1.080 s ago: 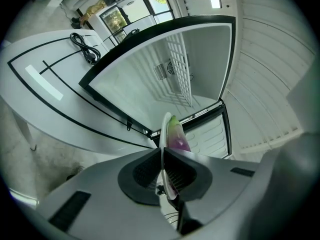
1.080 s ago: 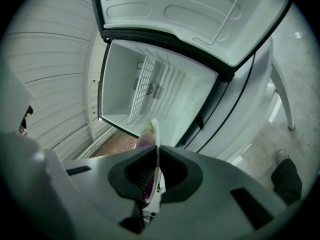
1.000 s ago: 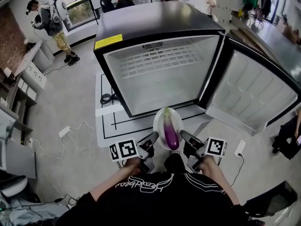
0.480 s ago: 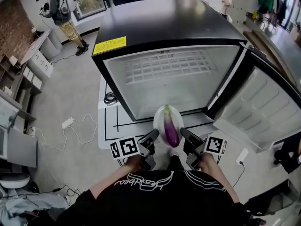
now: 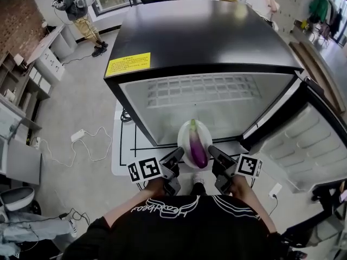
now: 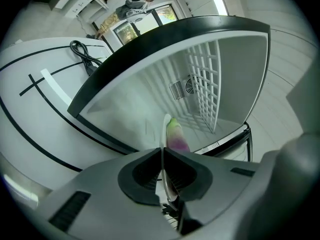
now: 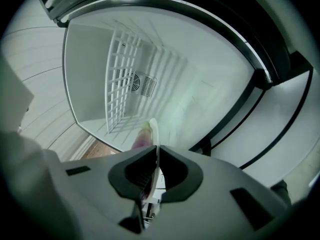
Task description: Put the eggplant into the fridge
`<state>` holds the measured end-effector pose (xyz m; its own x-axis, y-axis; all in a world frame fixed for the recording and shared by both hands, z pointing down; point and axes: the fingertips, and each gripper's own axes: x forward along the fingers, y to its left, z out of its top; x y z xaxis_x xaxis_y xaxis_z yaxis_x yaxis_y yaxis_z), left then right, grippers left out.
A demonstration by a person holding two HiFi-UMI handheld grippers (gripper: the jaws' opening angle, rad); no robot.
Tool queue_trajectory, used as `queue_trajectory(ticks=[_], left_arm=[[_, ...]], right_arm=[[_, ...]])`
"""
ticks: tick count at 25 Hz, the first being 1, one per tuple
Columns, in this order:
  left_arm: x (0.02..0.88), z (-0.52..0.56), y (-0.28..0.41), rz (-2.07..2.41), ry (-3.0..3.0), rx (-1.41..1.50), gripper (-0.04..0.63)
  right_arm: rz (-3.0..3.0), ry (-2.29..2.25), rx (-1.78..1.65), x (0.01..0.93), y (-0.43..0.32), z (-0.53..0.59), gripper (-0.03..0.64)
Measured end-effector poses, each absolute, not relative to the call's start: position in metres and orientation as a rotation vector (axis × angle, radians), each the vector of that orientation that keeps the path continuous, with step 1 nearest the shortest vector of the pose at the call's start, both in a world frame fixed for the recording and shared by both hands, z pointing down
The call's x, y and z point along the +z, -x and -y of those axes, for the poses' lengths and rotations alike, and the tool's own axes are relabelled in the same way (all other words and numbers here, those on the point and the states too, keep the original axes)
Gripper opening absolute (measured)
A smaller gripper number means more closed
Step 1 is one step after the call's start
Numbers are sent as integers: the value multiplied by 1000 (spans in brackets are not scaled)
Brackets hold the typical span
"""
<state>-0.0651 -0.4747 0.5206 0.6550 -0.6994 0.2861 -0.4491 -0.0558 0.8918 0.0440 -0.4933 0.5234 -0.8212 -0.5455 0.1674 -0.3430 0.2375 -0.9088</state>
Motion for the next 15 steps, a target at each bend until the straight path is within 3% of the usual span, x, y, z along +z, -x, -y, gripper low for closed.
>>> queue_trajectory(ticks=[15], left_arm=[[532, 518, 56, 1060, -1688, -263, 25]], right_arm=[[-2373, 984, -1561, 528, -55, 536, 21]])
